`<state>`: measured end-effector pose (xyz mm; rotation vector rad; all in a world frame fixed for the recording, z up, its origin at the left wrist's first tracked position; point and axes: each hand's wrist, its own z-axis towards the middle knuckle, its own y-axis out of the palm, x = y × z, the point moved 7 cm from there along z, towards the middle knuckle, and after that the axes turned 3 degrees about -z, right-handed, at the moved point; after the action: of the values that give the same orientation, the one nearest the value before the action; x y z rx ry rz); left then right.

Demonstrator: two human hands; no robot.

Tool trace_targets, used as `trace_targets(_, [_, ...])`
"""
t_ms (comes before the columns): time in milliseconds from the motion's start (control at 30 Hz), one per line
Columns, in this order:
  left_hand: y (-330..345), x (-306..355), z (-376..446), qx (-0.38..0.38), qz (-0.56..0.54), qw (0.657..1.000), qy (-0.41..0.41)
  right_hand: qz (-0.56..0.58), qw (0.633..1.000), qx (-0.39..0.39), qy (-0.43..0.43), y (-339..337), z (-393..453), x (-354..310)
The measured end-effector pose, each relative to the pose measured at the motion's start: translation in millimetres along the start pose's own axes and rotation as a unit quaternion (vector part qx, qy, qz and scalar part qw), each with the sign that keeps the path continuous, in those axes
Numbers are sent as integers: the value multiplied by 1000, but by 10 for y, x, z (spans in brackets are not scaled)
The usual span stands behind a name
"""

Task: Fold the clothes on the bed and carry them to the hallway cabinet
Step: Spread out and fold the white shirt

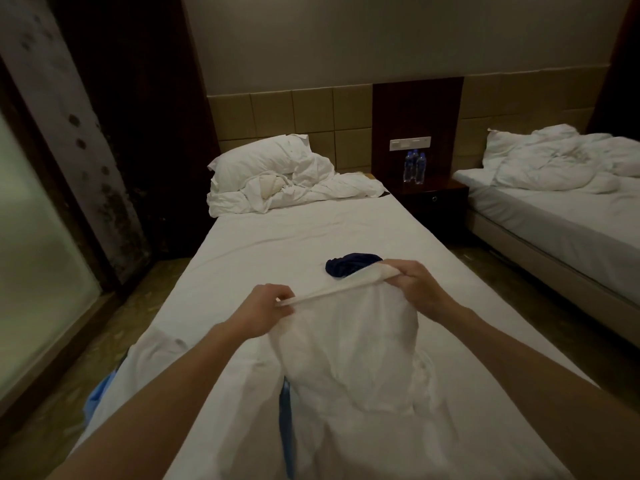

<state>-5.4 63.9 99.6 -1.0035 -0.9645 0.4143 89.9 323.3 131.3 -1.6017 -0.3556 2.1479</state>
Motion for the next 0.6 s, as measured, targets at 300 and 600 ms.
trace_targets(300, [-459, 170, -170, 74, -224, 971, -22, 54, 981, 176, 66, -640, -96, -159])
trace_targets(600, [-925, 727, -454, 217, -325, 920, 30, -17, 988, 153, -17, -823, -366, -709])
